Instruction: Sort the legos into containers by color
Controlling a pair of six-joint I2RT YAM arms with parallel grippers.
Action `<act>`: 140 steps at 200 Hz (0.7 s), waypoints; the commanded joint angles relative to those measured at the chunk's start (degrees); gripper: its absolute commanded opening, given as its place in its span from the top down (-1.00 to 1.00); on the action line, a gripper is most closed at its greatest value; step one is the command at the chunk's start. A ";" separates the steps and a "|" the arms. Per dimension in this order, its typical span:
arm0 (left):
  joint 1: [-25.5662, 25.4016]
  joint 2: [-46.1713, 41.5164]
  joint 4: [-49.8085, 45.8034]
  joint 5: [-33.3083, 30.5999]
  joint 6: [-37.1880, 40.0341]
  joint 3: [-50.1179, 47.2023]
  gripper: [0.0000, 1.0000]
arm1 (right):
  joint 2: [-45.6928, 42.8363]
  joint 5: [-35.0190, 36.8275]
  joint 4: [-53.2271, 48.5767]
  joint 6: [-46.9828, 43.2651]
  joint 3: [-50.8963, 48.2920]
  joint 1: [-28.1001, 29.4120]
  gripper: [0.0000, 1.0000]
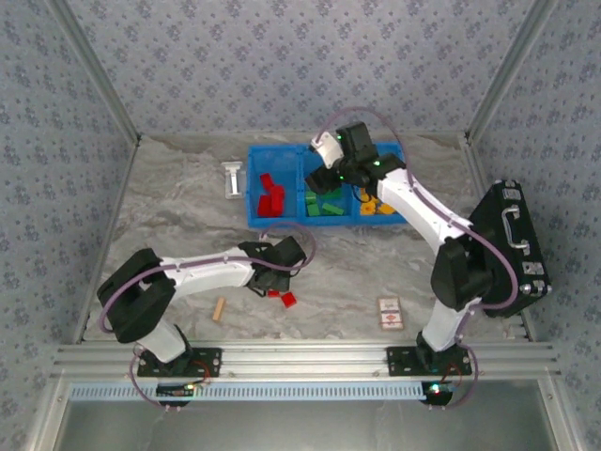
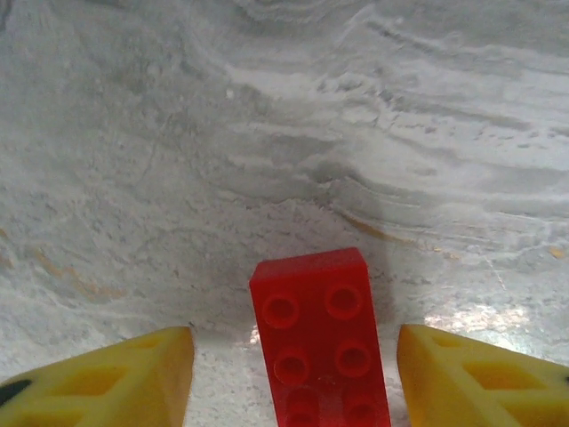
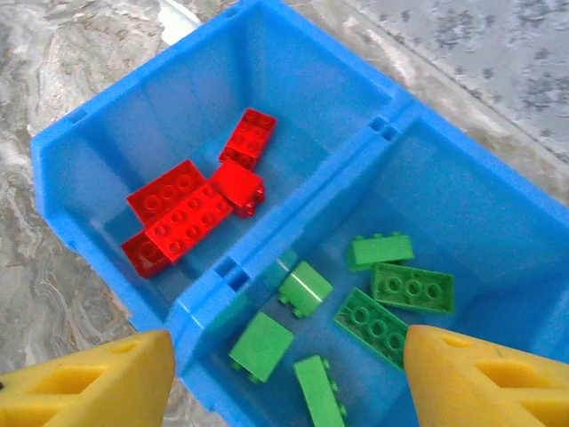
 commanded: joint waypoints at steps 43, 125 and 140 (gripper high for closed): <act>-2.66 3.98 -1.43 1.70 -5.85 0.17 0.10 | -8.03 0.86 2.04 2.81 -7.30 -2.33 -0.41; -2.75 1.88 -4.90 -1.32 -5.48 3.10 0.49 | -9.53 1.82 1.97 2.78 -8.25 -3.71 -0.42; -1.52 0.06 -8.46 -2.90 -3.23 6.41 0.49 | -9.73 2.53 1.74 2.77 -8.38 -3.85 -0.42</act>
